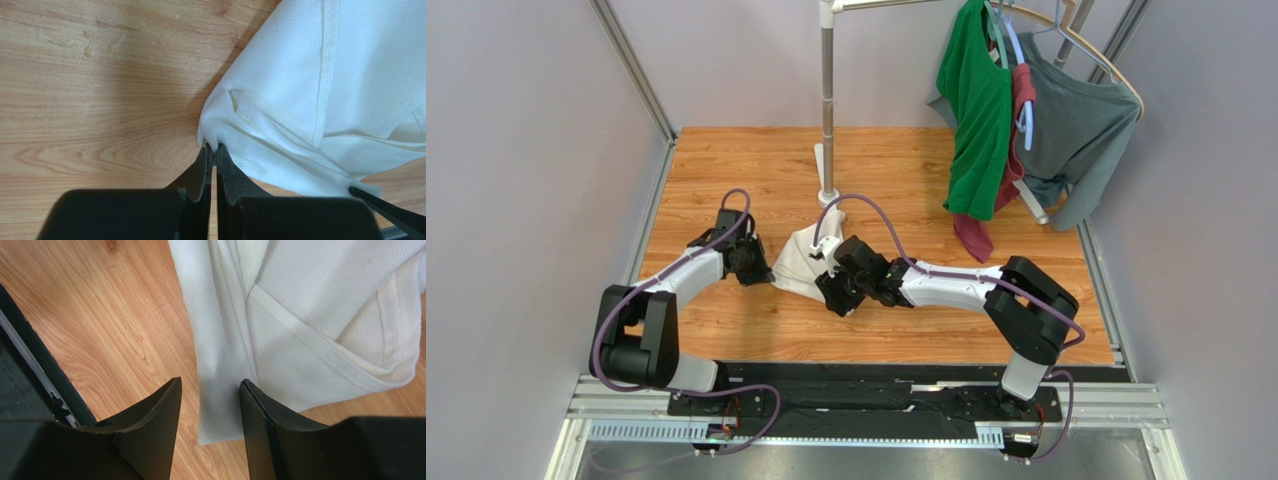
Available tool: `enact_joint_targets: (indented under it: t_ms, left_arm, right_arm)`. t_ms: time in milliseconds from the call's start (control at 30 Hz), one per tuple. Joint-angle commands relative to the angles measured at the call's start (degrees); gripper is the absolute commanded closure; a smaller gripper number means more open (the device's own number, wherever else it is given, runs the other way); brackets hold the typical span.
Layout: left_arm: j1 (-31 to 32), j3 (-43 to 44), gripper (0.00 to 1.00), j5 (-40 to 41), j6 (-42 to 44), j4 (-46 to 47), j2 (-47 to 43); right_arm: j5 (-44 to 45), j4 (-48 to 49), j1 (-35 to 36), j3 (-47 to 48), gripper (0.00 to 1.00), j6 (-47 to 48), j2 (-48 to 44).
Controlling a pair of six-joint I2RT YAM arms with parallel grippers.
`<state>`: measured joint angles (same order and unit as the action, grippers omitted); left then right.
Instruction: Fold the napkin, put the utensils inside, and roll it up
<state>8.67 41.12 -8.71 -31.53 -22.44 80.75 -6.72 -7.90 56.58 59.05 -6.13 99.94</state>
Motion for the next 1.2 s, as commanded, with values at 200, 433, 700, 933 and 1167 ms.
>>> enact_joint_targets:
  t_ms: [200,433,700,933,1167]
  left_arm:
    - [0.3,1.7,1.0,1.9,1.3,-2.4,-0.1]
    - [0.3,2.5,0.99,1.3,1.3,-2.8,-1.6]
    - [0.3,2.3,0.52,4.0,0.5,-3.8,-9.0]
    - [0.3,-1.9,0.45,7.6,-0.4,-2.5,-16.4]
    - [0.3,-7.3,0.45,13.0,-2.2,-3.0,-27.4]
  right_arm:
    - [5.4,1.9,1.6,-2.9,0.77,-2.0,-1.6]
    - [-2.8,3.6,-0.7,-3.8,0.94,-4.6,1.8]
    - [-21.0,10.6,-7.4,-7.1,1.0,-10.5,6.6]
    - [-27.9,13.3,-10.2,-6.8,1.0,-15.2,11.3]
    - [-27.7,8.6,-11.3,-4.6,1.0,-15.9,12.8]
